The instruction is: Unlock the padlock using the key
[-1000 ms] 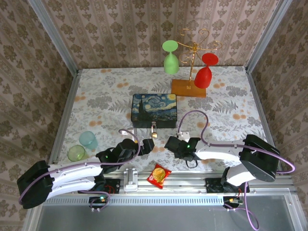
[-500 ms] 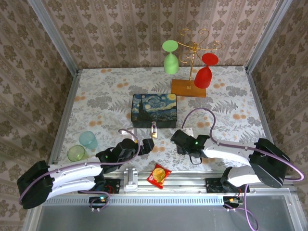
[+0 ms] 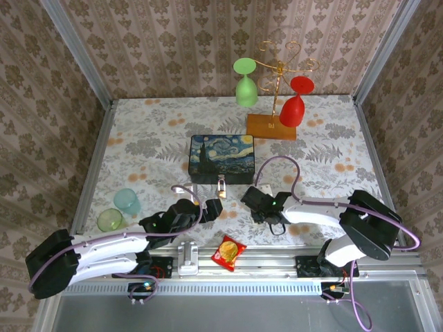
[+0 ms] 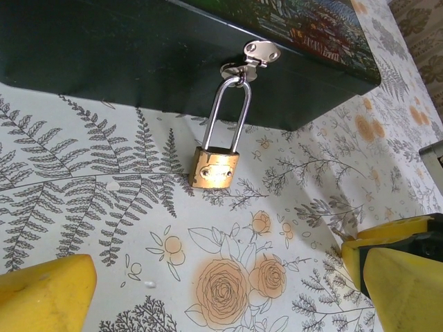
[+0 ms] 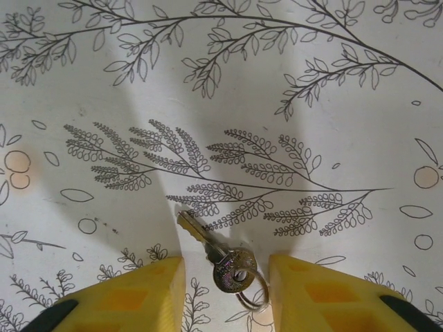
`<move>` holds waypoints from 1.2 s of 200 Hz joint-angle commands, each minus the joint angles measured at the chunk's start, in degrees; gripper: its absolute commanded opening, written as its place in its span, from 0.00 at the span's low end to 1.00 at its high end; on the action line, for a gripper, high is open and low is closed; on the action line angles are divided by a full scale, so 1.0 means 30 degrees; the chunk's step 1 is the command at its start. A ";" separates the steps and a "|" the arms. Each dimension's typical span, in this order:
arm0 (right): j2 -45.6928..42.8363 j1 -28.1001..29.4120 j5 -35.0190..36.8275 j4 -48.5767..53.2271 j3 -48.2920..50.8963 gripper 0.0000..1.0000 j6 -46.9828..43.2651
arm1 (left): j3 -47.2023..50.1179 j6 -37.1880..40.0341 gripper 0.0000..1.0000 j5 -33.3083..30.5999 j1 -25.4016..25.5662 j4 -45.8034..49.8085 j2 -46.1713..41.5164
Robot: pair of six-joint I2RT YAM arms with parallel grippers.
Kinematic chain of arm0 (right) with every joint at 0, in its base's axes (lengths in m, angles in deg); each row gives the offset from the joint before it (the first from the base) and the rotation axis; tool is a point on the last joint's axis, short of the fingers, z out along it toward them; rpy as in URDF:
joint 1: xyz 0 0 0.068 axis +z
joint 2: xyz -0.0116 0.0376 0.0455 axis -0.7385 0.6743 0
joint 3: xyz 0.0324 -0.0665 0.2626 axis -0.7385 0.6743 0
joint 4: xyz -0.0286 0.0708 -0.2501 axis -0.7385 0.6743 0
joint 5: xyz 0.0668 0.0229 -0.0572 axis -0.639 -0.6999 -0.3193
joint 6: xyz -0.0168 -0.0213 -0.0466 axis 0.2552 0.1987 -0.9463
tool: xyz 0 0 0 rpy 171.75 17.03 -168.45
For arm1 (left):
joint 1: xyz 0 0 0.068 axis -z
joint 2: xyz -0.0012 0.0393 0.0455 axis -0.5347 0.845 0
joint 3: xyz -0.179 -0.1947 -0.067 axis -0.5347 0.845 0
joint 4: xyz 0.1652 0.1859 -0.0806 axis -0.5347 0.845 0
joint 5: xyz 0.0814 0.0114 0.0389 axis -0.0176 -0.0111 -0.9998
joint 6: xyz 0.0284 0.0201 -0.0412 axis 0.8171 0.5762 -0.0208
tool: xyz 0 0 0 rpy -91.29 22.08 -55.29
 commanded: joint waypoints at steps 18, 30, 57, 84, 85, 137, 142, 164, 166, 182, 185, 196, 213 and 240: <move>0.0812 0.0464 0.0047 0.0111 0.0079 0.33 0.0031 | -0.0242 -0.0466 1.00 0.0191 -0.0196 -0.0678 0.0436; 0.0750 0.0384 0.0089 -0.0087 0.0296 0.30 0.0031 | -0.0227 -0.0494 1.00 0.0183 -0.0203 -0.0791 0.0569; 0.0460 0.0259 -0.0158 -0.0598 0.0805 0.24 0.0094 | -0.0249 -0.0582 1.00 0.0326 -0.0244 -0.1091 0.0872; 0.0174 0.0216 -0.0230 -0.1197 0.1357 0.06 -0.0166 | -0.0366 -0.0589 1.00 0.0350 -0.0246 -0.1083 0.1060; 0.0156 0.0208 -0.0237 -0.1196 0.1364 0.06 -0.0171 | -0.0370 -0.0586 1.00 0.0361 -0.0236 -0.1076 0.1068; -0.3327 -0.0771 -0.1754 -0.2228 0.2563 0.00 -0.0927 | -0.1461 -0.0228 1.00 0.0130 -0.0180 -0.0836 0.1366; -0.3857 -0.1006 -0.2121 -0.2407 0.2769 0.00 -0.1073 | -0.1533 -0.0282 1.00 0.0153 -0.0153 -0.1086 0.1435; -0.6366 -0.1831 -0.3622 -0.2305 0.3092 0.00 -0.2024 | -0.1785 -0.0415 1.00 0.0008 0.0315 -0.3121 0.1595; -0.6622 -0.1868 -0.3820 -0.2271 0.3083 0.00 -0.2133 | -0.1825 -0.0475 1.00 -0.0034 0.0364 -0.3281 0.1615; -0.8351 -0.2399 -0.4616 -0.1406 0.2747 0.00 -0.2925 | -0.2201 -0.1184 1.00 0.0022 0.0587 -0.4362 0.1854; -0.8624 -0.2480 -0.4738 -0.1251 0.2642 0.00 -0.3080 | -0.2283 -0.1318 1.00 0.0049 0.0634 -0.4589 0.1913; -0.9469 -0.2663 -0.5046 -0.0428 0.2181 0.00 -0.3645 | -0.2603 -0.1814 1.00 0.0066 0.0850 -0.5271 0.2160; -1.0303 -0.3040 -0.6046 0.0236 0.1494 0.00 -0.4141 | -0.2892 -0.3298 1.00 -0.0009 0.1112 -0.6406 0.2708; -1.0473 -0.2984 -0.6761 0.1008 -0.0093 0.00 -0.4388 | -0.3371 -0.4420 0.97 -0.0153 0.1684 -0.8930 0.4179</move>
